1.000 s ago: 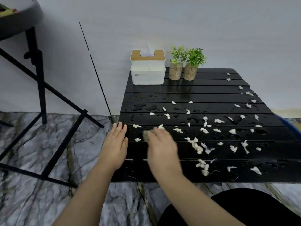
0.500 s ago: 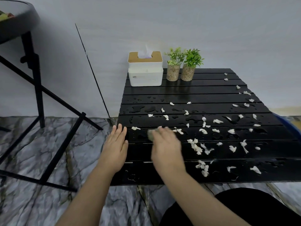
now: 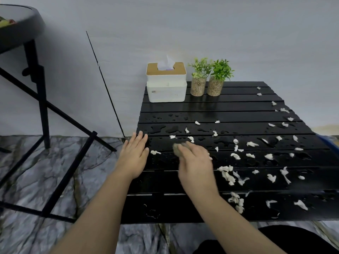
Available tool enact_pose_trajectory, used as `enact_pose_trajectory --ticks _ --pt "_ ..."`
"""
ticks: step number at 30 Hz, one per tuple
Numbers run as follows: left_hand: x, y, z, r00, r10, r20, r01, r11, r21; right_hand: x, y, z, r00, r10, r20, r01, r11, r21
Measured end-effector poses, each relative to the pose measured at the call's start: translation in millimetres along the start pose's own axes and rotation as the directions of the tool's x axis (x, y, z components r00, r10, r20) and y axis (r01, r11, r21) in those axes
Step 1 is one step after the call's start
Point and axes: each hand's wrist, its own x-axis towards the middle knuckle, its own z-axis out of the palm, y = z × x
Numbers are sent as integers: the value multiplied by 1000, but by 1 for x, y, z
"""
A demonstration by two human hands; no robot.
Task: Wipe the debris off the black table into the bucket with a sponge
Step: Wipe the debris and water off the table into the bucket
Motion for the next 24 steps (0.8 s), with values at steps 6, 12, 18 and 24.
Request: enact_pose_trajectory --ticks 6,12,18,24 --pt "0 -2 0 1000 14 -20 -16 996 -88 23 -40 64 968 -48 247 77 991 -108" --pt "-2 -3 2 999 17 -36 -23 988 -150 34 26 21 981 178 80 -155 959 -236" --pt "-1 -2 2 999 25 -42 -30 992 -124 25 -23 43 994 -1 107 15 991 -129" --pt "2 -3 2 1000 10 -25 -11 999 -41 24 22 25 986 50 161 -3 961 -277"
